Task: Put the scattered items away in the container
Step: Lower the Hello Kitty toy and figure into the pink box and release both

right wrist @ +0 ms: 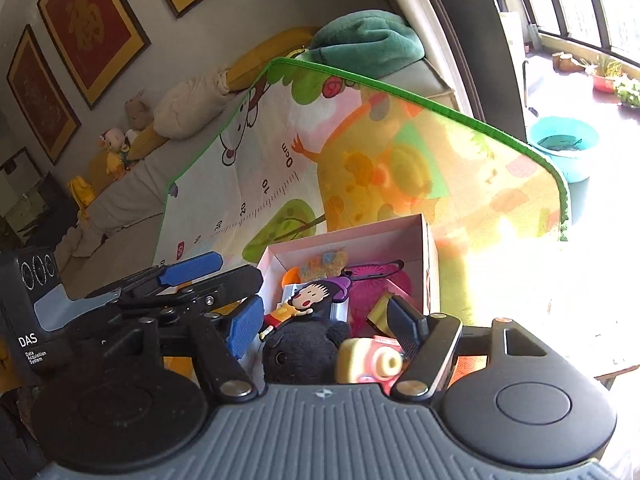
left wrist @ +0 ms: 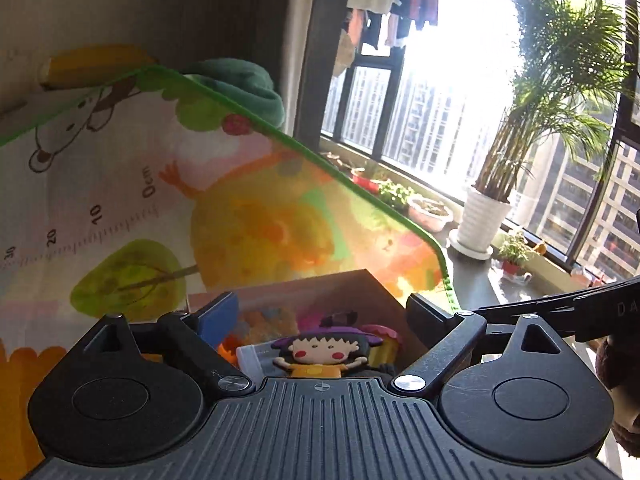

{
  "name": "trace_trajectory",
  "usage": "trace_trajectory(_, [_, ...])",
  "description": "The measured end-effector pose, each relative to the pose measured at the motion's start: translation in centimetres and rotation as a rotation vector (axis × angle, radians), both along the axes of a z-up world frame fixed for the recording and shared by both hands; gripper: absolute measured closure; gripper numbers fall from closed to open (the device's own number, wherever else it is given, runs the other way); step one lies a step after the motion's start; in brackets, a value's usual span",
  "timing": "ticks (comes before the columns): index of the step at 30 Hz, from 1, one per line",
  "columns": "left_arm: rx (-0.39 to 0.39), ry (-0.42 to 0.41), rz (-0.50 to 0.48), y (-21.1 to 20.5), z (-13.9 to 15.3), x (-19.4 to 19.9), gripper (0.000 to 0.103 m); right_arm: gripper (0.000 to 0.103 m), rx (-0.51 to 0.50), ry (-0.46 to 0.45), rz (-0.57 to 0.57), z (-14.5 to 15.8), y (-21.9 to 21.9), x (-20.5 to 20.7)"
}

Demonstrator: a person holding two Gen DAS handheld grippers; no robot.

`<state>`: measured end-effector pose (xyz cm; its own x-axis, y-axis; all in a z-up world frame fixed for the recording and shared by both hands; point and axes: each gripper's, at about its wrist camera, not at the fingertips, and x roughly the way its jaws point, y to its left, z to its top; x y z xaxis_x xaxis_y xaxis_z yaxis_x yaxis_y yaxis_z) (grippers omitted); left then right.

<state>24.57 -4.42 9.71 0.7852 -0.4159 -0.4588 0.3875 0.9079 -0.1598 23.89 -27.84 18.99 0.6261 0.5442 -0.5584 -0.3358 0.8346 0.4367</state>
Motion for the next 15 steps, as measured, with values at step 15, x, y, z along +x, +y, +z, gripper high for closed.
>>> trace_trajectory(15, [0.038, 0.1, -0.031, 2.9, -5.7, -8.3, 0.001, 0.02, -0.033, 0.081, -0.077, -4.5, -0.6, 0.7])
